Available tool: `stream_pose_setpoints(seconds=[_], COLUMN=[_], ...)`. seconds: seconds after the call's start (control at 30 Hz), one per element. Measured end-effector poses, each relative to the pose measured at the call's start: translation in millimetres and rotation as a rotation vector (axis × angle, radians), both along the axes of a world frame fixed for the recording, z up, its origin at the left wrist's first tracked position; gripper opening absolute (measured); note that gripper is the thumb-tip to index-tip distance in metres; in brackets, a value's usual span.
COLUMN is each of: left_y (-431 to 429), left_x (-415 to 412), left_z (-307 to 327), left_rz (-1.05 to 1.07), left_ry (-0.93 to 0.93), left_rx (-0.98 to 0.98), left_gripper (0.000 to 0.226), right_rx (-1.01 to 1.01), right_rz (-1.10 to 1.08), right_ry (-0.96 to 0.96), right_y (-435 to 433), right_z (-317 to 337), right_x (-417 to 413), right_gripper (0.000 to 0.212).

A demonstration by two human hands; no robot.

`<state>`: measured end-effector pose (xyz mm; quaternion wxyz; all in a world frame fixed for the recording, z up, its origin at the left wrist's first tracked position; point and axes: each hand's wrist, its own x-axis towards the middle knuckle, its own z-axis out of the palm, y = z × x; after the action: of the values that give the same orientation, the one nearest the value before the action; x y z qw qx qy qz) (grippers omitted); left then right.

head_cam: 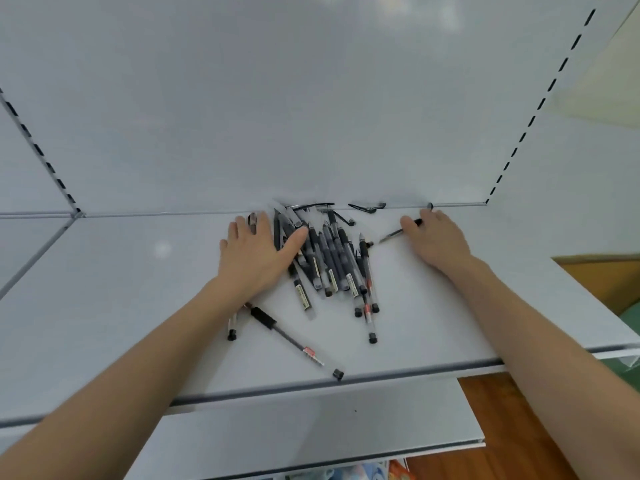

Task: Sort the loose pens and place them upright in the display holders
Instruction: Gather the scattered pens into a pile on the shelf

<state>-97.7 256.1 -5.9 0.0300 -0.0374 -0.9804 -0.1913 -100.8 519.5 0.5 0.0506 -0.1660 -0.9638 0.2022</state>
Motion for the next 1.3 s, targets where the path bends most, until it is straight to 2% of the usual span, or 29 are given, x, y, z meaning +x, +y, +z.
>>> stream_pose_setpoints(seconds=[0.1,0.2,0.23,0.33,0.4,0.5,0.7,0.8,0.87,0.97,1.1,1.3], left_y=[21.7,25.4,19.6,-4.5,-11.8,-9.6,23.0,42.2,43.3,34.1,33.1,49.6], left_x=[-4.7,0.3,6.7,41.0,65.7,77.2,58.9,49.3,50.6,60.2,64.4,46.1], left_z=[-1.3,9.5,14.8,19.1,10.6,0.4,5.3,7.0,8.0,4.3,-5.6,-5.4], left_rz=[-0.072,-0.102,-0.092,-0.022,-0.022,-0.073,-0.114,-0.171,-0.170,-0.064,0.000,-0.005], left_ry=[0.034,0.054,0.090,0.088,-0.039,-0.136,-0.138,-0.078,-0.044,-0.029,-0.051,0.015], left_rx=[0.024,0.067,0.071,-0.018,-0.102,-0.087,-0.007,0.127,0.193,0.088,-0.133,-0.077], left_gripper=[0.078,0.072,0.071,0.084,0.099,0.114,0.095,0.085,0.082,0.082,0.092,0.087], right_rx=[-0.006,-0.089,-0.092,-0.037,0.030,0.034,0.056,-0.084,-0.158,-0.142,-0.042,0.077], right_rz=[0.162,0.244,0.245,0.239,0.277,0.334,0.400,0.421,0.434,0.483,0.585,0.543], right_ry=[0.032,0.062,0.068,-0.006,-0.052,-0.070,0.001,0.058,0.074,0.031,0.029,0.095], right_y=[-19.4,-31.3,-32.6,-37.5,-42.4,-50.7,-67.4,-66.1,-62.0,-53.7,-56.3,-67.1], right_z=[2.6,8.3,10.8,13.8,9.5,1.0,-3.1,0.1,4.4,11.7,3.4,-9.3], right_x=[-5.9,-1.1,2.9,21.4,29.0,29.6,21.7,18.4,25.9,48.4,59.6,41.9], right_gripper=[0.030,0.029,0.034,0.058,0.062,0.060,0.044,0.028,0.030,0.048,0.044,0.041])
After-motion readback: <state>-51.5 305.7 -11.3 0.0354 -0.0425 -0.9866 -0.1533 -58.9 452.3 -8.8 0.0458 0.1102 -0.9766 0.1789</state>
